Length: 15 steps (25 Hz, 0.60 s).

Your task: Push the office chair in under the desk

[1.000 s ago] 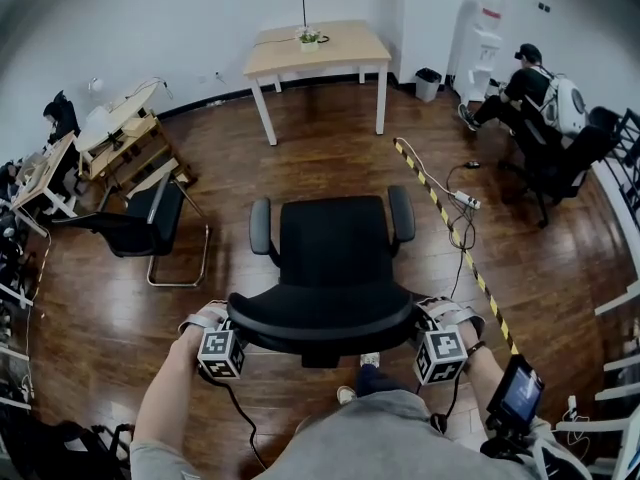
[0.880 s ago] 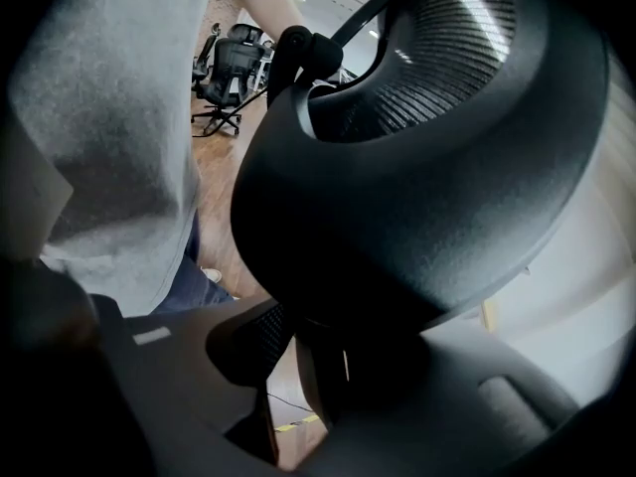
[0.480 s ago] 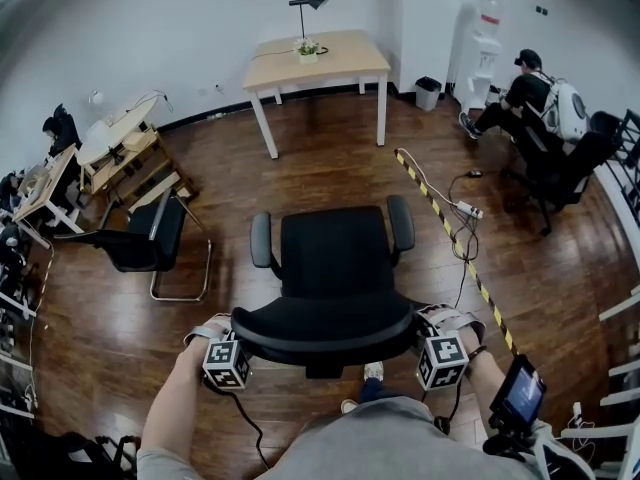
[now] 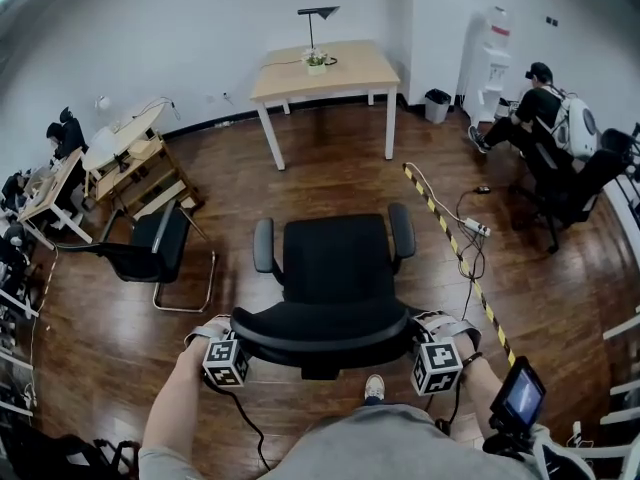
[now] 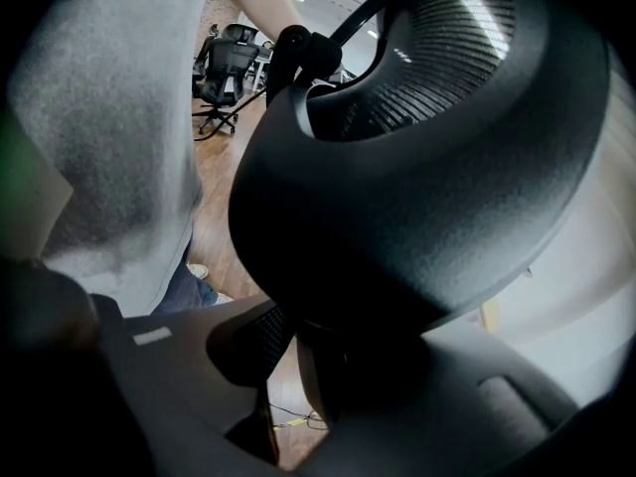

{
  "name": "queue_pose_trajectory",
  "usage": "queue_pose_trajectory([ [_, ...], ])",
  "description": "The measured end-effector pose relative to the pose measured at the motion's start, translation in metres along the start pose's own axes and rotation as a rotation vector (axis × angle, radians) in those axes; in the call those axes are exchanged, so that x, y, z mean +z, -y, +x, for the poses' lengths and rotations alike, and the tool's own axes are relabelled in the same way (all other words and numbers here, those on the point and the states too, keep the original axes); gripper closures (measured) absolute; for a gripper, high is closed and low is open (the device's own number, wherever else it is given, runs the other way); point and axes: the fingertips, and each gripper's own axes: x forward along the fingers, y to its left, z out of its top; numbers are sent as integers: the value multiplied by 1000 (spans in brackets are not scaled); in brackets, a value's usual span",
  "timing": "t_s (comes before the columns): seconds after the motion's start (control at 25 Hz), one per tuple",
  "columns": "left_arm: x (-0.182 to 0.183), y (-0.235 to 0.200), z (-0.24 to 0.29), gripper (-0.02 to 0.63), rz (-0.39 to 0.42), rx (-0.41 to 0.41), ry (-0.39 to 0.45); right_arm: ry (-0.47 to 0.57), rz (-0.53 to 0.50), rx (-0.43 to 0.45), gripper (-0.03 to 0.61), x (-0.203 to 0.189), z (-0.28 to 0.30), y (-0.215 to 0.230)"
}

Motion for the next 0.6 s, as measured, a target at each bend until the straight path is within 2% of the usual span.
queue_pose_trajectory([
  [0.44, 7, -56, 21, 465, -14, 22, 10, 11, -14, 15, 443, -20, 20, 54],
  [0.6, 14, -80, 33, 466, -20, 59, 9, 13, -25, 4, 443, -36, 27, 77],
])
